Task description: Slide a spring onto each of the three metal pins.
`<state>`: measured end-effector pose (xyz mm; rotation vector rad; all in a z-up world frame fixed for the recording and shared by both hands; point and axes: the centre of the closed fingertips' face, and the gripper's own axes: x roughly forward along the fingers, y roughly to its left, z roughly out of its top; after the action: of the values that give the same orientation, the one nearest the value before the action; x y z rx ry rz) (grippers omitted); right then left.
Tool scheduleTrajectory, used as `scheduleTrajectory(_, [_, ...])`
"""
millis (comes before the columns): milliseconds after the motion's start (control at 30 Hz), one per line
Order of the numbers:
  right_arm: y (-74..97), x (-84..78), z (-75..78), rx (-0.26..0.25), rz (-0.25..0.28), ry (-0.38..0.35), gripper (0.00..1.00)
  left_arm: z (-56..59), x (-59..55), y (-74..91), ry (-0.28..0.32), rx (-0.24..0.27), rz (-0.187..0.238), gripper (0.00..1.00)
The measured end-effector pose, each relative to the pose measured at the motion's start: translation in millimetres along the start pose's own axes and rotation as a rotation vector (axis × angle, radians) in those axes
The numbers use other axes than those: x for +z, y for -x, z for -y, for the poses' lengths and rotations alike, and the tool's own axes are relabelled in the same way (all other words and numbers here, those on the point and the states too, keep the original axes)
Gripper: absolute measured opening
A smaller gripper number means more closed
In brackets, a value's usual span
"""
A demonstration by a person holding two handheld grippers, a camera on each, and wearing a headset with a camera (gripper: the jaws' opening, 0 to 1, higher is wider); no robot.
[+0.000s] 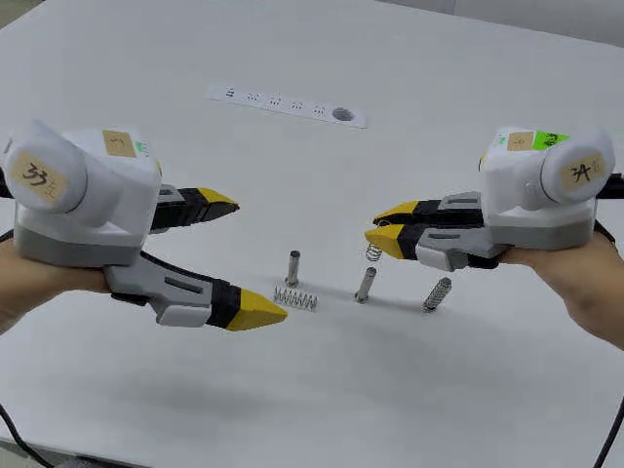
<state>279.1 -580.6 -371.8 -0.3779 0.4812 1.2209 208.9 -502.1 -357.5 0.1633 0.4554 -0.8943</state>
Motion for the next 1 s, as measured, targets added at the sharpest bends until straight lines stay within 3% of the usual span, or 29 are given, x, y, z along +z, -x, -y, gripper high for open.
scheduleTrajectory(200, [-1.3,-8.5,3.4,-0.003,-0.012,-0.035,0.11,-1.9,-5.6,2.4,0.014,0.006,-0.015,0.87])
scheduleTrajectory(367, [-4.4,-12.2,2.4,0.007,-0.018,-0.051,0.11,-3.6,-2.0,3.5,0.061,0.008,0.02,0.87])
scheduleTrajectory(1000, [-22.9,-39.8,-0.2,-0.015,-0.073,-0.056,0.11,-6.3,-4.9,7.6,0.074,0.017,0.017,0.85])
